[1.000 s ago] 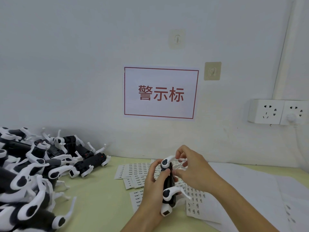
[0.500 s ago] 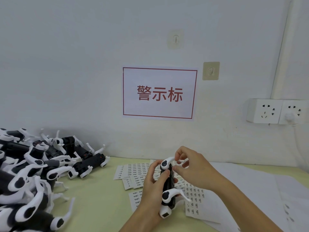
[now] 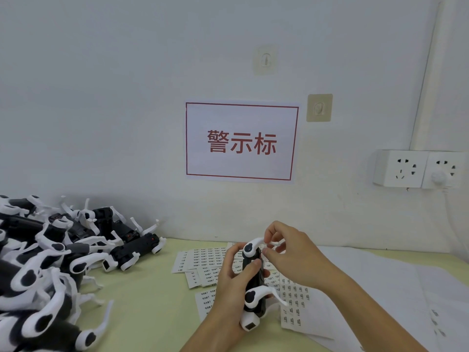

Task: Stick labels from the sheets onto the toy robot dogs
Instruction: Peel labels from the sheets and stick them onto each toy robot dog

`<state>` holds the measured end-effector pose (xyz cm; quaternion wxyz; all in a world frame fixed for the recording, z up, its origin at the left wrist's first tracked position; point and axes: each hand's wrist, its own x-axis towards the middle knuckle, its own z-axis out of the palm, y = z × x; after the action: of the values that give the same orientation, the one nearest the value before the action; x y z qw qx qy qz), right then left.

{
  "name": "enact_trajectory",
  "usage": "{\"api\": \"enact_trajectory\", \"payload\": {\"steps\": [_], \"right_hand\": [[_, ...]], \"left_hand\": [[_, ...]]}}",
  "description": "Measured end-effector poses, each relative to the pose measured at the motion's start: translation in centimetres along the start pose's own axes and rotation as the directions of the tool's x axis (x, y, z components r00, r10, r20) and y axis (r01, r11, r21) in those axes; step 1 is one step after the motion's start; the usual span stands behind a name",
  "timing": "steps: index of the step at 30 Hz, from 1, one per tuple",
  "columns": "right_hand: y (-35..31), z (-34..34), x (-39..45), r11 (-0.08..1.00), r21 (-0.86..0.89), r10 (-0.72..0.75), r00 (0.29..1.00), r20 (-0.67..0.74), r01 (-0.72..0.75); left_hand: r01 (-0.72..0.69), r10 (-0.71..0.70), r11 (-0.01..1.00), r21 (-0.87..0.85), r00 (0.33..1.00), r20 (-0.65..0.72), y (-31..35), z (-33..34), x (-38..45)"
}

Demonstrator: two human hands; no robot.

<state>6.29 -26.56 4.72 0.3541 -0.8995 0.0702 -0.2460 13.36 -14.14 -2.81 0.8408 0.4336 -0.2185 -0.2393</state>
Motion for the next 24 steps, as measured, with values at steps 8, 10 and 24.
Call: {"api": "enact_trajectory", "payload": {"steps": [8,10,24], "right_hand": [[0.02,0.1,0.14,1.0,-0.02,-0.01,1.0,0.001,0.01],[0.02,0.12,0.14,1.0,-0.021,-0.014,1.0,-0.001,0.014],[0.05,-0.14,0.1,1.0,-0.028,0.001,1.0,-0.017,-0.002]], "left_hand": [[0.025,-0.025,1.0,0.007,0.999,0.029,0.25,-0.12,-0.35],[0.038,-0.038,0.999,-0.013,0.999,0.033,0.35,-0.03,-0.42],[0.05,-0.05,0.998,-0.024,0.999,0.005,0.53,0.34,-0.4]]}}
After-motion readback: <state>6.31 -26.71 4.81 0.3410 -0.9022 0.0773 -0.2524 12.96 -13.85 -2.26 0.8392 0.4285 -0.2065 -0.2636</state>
